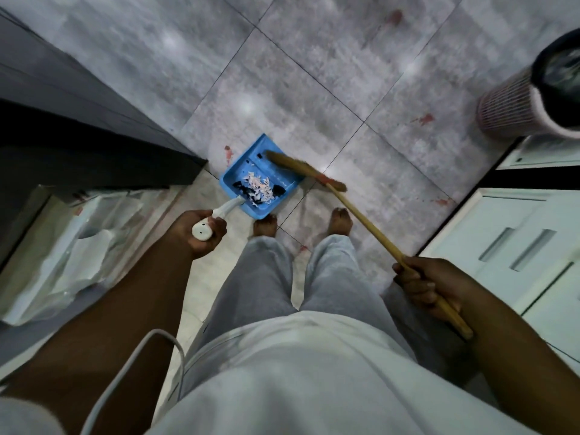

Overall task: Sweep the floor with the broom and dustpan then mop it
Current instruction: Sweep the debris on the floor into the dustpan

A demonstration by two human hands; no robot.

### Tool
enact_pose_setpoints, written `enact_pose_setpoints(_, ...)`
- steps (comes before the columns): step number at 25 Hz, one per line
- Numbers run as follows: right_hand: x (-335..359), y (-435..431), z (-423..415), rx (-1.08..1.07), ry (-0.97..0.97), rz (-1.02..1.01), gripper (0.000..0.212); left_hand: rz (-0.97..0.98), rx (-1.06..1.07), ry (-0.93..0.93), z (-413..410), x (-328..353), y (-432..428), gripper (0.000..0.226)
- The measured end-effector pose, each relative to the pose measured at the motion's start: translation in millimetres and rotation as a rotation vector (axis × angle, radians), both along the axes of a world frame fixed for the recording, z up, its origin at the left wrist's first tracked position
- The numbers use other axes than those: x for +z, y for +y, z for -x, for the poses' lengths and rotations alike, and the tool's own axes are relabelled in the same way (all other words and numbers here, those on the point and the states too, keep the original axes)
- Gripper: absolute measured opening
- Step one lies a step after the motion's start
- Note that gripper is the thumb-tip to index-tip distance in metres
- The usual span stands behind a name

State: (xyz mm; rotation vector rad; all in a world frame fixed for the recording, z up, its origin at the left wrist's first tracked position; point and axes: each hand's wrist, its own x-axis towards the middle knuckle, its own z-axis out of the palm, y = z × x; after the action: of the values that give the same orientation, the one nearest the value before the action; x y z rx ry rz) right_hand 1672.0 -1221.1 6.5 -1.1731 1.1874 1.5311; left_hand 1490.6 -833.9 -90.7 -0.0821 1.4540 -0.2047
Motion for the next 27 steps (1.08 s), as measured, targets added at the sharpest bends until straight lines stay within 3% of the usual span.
enact_pose_setpoints(4, 7, 10, -43, 0.036, -0.1, -0.005, 0.026, 0.003, 0.06, -0.011, 4, 0, 1, 0.027)
enact_pose_setpoints(10, -45, 74, -121, 0.097, -0.257, 0.029, 0.027, 0.049, 0.146, -0.015, 11, -5, -9, 0.026)
enact_pose_setpoints(15, -57, 75, -76, 0.181, -0.161, 0.042, 0.027, 0.056, 0.15, 0.012, 12, -6, -14, 0.027)
enact_pose_setpoints(20, -16, 21, -32, 0.195, -0.02, 0.026, 0.026, 0.054, 0.138, 0.027, 3, -1, -8, 0.029)
enact_pose_setpoints(27, 28, -26, -40, 0.073, -0.132, 0.049, 0.023, 0.006, 0.02, 0.007, -37, 21, -13, 0.026)
